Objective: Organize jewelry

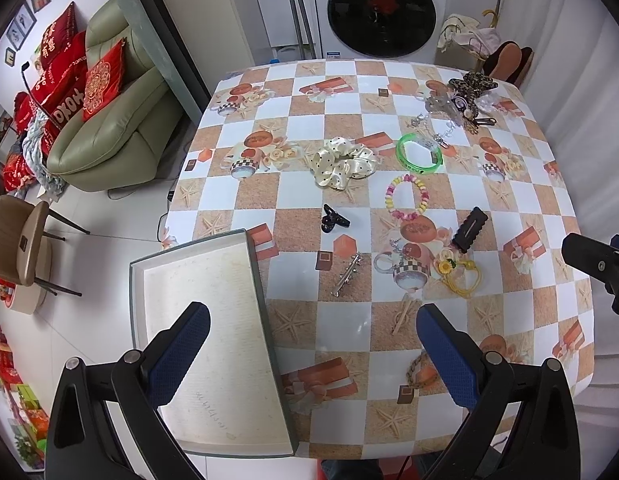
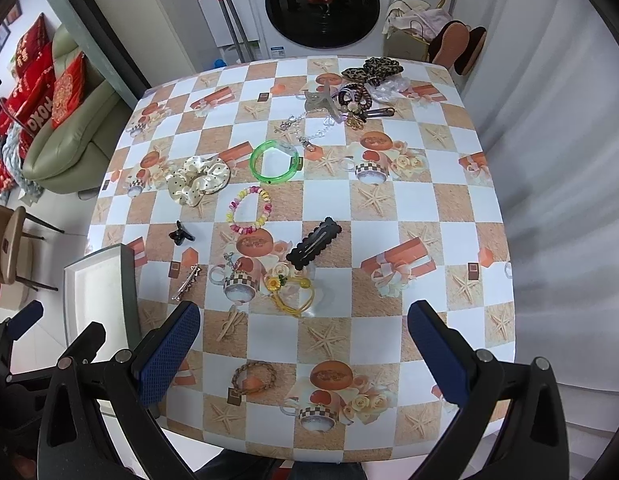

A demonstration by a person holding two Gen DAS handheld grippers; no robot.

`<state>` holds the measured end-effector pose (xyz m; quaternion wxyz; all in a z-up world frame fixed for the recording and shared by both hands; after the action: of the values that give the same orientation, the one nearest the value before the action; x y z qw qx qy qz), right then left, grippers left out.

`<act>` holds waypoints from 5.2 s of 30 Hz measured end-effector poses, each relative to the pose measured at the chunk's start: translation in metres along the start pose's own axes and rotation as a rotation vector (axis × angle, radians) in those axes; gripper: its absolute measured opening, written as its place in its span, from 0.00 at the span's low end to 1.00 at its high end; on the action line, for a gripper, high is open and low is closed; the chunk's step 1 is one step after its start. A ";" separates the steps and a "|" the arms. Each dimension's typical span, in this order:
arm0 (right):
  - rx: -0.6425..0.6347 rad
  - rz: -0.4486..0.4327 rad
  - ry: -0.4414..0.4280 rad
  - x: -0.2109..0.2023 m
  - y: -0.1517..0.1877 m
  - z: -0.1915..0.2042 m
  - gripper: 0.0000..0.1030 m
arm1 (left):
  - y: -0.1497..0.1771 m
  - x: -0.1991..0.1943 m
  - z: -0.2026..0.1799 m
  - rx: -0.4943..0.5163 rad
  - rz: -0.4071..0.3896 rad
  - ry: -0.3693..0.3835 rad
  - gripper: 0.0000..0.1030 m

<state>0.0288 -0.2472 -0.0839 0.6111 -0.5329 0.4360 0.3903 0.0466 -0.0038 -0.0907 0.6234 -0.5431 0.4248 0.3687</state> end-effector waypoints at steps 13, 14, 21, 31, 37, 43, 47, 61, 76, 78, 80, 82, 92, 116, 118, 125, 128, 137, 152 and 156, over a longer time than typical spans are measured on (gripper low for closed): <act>-0.001 0.003 -0.001 0.000 -0.001 0.001 1.00 | 0.000 0.000 0.000 0.001 0.002 0.000 1.00; 0.000 0.002 0.000 0.000 -0.001 0.001 1.00 | 0.000 0.000 0.000 0.000 0.001 0.001 1.00; 0.003 0.002 0.003 0.002 0.000 -0.001 1.00 | 0.002 0.001 0.000 -0.005 0.007 -0.001 1.00; 0.007 0.001 0.001 0.003 0.000 -0.001 1.00 | 0.004 0.007 0.001 -0.011 0.028 -0.001 1.00; 0.006 0.003 0.001 0.003 0.000 -0.001 1.00 | 0.005 0.008 0.001 -0.013 0.029 -0.002 1.00; 0.006 0.003 0.002 0.004 0.001 -0.002 1.00 | 0.006 0.011 0.003 -0.020 0.037 -0.005 1.00; 0.008 0.003 0.002 0.005 0.001 -0.003 1.00 | 0.004 0.013 0.003 -0.019 0.041 -0.006 1.00; 0.007 0.003 -0.001 0.005 0.001 -0.002 1.00 | 0.004 0.012 0.003 -0.020 0.040 -0.006 1.00; 0.009 0.006 -0.002 0.006 0.001 -0.003 1.00 | 0.003 0.012 0.003 -0.020 0.043 -0.006 1.00; 0.008 0.007 -0.002 0.007 0.002 -0.004 1.00 | 0.004 0.013 0.002 -0.020 0.045 -0.004 1.00; 0.009 0.007 -0.002 0.007 0.002 -0.004 1.00 | 0.004 0.012 0.003 -0.019 0.044 -0.005 1.00; 0.011 0.007 -0.001 0.008 0.002 -0.004 1.00 | 0.003 0.014 0.001 -0.023 0.049 -0.001 1.00; 0.053 0.068 -0.004 0.049 0.006 -0.018 1.00 | -0.023 0.065 -0.008 -0.113 0.095 0.060 1.00; 0.104 0.084 -0.110 0.204 -0.105 -0.029 0.86 | -0.081 0.208 -0.030 -0.243 0.117 0.043 0.79; 0.106 0.082 -0.112 0.213 -0.112 -0.028 0.81 | -0.081 0.212 -0.030 -0.254 0.121 0.039 0.79; 0.050 0.075 -0.064 0.234 -0.125 -0.016 0.71 | -0.075 0.219 -0.030 -0.268 0.115 0.026 0.66; -0.006 0.063 -0.010 0.235 -0.127 -0.008 0.56 | -0.075 0.217 -0.033 -0.260 0.095 0.035 0.56; 0.010 0.021 -0.060 0.228 -0.124 -0.004 0.07 | -0.081 0.205 -0.042 -0.245 0.069 0.106 0.29; 0.055 -0.044 -0.189 0.159 -0.100 0.003 0.07 | -0.070 0.128 -0.020 -0.265 -0.026 0.199 0.29; 0.016 -0.051 -0.235 0.138 -0.094 0.031 0.07 | -0.060 0.113 0.006 -0.300 -0.042 0.185 0.29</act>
<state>0.1645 -0.2272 -0.1839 0.6720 -0.4894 0.3511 0.4309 0.1443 -0.0068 -0.1734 0.5013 -0.6704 0.4093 0.3630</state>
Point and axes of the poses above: each gripper's, at about its wrist camera, not at the fingertips, and x roughly the way its jaws point, z to its left, y to its underside, the point moved 9 cm from there along x, roughly the way its jaws point, and after that the axes turned 9 degrees about -x, right-handed, at the moved point
